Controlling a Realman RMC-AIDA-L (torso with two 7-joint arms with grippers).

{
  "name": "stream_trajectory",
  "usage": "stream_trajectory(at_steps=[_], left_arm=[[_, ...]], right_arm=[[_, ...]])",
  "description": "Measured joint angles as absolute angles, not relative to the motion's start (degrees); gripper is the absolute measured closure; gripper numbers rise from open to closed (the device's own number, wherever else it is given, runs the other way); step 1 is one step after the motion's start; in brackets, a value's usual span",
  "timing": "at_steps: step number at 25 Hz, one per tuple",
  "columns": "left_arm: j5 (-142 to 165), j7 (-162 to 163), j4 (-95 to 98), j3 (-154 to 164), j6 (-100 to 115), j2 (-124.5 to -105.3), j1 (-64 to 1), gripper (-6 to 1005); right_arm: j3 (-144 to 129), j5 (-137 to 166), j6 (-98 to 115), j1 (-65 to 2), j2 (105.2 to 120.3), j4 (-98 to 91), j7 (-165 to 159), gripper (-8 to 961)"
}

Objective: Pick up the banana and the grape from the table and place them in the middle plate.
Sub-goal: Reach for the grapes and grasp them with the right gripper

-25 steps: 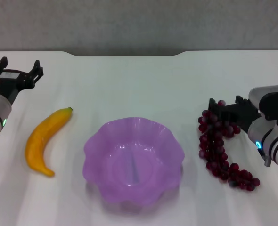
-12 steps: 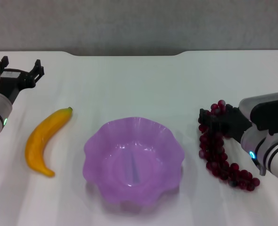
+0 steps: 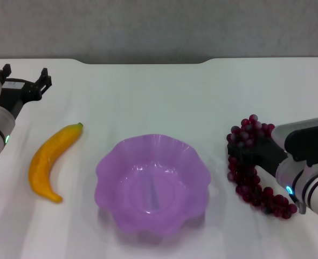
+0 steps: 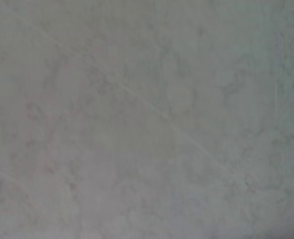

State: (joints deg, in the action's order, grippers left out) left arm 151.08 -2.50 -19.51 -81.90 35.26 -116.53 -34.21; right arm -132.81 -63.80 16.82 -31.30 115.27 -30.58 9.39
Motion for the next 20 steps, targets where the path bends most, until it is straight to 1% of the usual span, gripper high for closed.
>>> stream_trajectory(at_steps=[20], left_arm=[[151.09, -2.46, -19.70, -81.83, 35.24, -116.54, -34.28, 105]], right_arm=[[-134.59, -64.51, 15.24, -29.88, 115.58, -30.48, 8.95, 102]])
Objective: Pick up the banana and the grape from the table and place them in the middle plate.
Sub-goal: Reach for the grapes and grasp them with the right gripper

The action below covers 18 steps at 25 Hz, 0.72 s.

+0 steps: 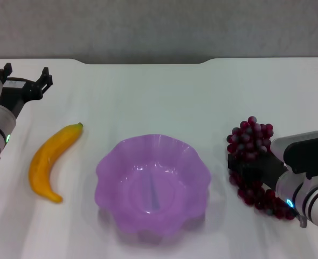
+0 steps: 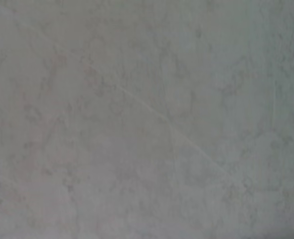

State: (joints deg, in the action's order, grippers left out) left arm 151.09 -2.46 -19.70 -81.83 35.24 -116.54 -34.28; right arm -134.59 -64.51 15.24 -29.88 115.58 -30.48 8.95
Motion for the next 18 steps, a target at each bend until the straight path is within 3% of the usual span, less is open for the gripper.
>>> stream_trajectory(at_steps=[18], left_arm=[[151.08, -2.46, -19.96, -81.73, 35.25, -116.86, -34.83, 106]], right_arm=[[-134.24, -64.59, 15.23, -29.79, 115.58, -28.72, 8.80, 105]])
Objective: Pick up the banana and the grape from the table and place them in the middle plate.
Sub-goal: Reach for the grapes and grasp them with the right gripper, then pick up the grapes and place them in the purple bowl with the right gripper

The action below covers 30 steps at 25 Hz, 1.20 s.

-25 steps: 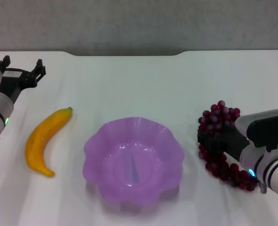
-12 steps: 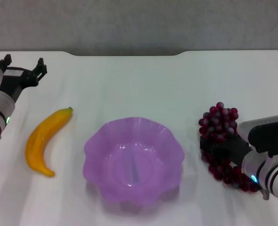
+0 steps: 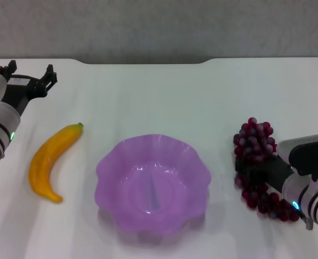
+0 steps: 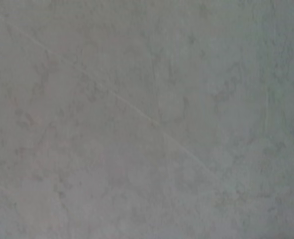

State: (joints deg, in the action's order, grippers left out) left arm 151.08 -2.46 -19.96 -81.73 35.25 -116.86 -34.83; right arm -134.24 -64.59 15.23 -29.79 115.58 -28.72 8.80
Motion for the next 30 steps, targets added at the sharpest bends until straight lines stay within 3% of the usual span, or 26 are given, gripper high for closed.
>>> stream_trajectory(at_steps=[3, 9, 30], left_arm=[[151.09, -2.46, -19.96, -81.73, 35.25, -116.90, -34.89, 107], [151.08, -2.46, -19.95, -81.73, 35.25, -116.90, -34.89, 107], [151.08, -2.45, -19.95, -81.74, 35.24, -116.90, -34.80, 108]], right_arm=[[-134.15, -64.60, 15.20, -29.82, 115.58, -28.61, 8.79, 109], [-133.86, -64.68, 15.21, -29.91, 115.58, -28.31, 8.54, 263], [-134.47, -62.49, 18.45, -30.50, 115.27, -27.52, 8.61, 437]])
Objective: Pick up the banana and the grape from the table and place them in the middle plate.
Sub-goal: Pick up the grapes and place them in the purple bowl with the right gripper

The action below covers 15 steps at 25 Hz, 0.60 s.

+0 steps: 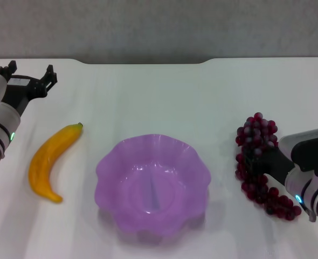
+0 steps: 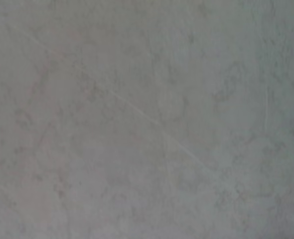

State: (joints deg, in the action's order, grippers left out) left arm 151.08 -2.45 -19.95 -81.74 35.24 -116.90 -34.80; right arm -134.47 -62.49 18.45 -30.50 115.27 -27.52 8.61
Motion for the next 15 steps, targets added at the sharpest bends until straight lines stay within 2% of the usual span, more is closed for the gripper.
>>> stream_trajectory(at_steps=[15], left_arm=[[151.08, -2.46, -19.95, -81.73, 35.24, -116.90, -34.98, 109]], right_arm=[[-135.35, -62.48, 17.59, -30.78, 115.37, -27.02, 8.26, 545]])
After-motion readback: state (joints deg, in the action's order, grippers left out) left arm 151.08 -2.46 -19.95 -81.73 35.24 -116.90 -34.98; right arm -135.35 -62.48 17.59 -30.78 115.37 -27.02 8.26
